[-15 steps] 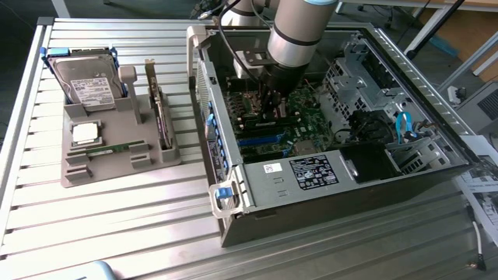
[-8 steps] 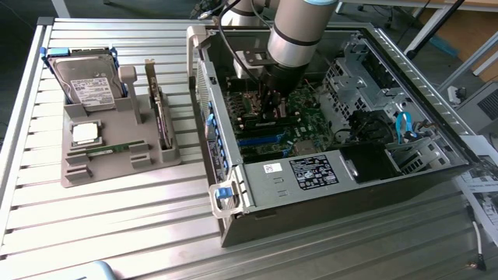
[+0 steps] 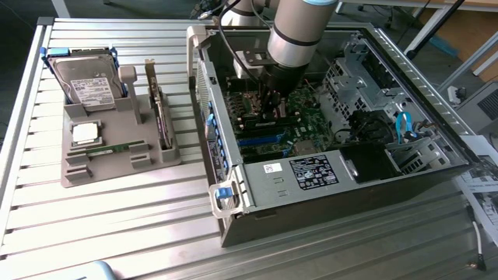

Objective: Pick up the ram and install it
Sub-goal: 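Press down the ram until it locks into place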

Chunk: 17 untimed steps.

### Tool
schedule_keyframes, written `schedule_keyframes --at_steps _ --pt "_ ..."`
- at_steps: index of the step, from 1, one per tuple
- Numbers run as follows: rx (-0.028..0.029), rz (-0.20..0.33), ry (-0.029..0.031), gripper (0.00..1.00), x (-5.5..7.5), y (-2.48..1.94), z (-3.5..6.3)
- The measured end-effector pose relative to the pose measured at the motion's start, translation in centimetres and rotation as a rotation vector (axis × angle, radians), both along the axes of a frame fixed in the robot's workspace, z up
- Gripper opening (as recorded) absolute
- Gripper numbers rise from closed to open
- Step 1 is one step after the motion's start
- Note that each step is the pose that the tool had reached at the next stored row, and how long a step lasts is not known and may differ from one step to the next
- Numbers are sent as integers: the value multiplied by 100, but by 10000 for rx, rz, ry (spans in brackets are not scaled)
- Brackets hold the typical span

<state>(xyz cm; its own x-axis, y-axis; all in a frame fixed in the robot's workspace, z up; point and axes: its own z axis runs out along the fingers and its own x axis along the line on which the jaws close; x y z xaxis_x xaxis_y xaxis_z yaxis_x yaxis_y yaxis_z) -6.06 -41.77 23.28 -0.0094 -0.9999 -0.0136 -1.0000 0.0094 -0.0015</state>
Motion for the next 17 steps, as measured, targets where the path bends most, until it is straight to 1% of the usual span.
schedule_keyframes --at_steps 1,3,5,10,17 --pt "10 0 -6 11 1 1 10" --pt "-3 0 2 11 0 0 48" --pt "-3 0 1 11 0 0 73" --pt "-4 0 1 11 -1 0 74" --pt "-4 1 2 11 -86 0 74"
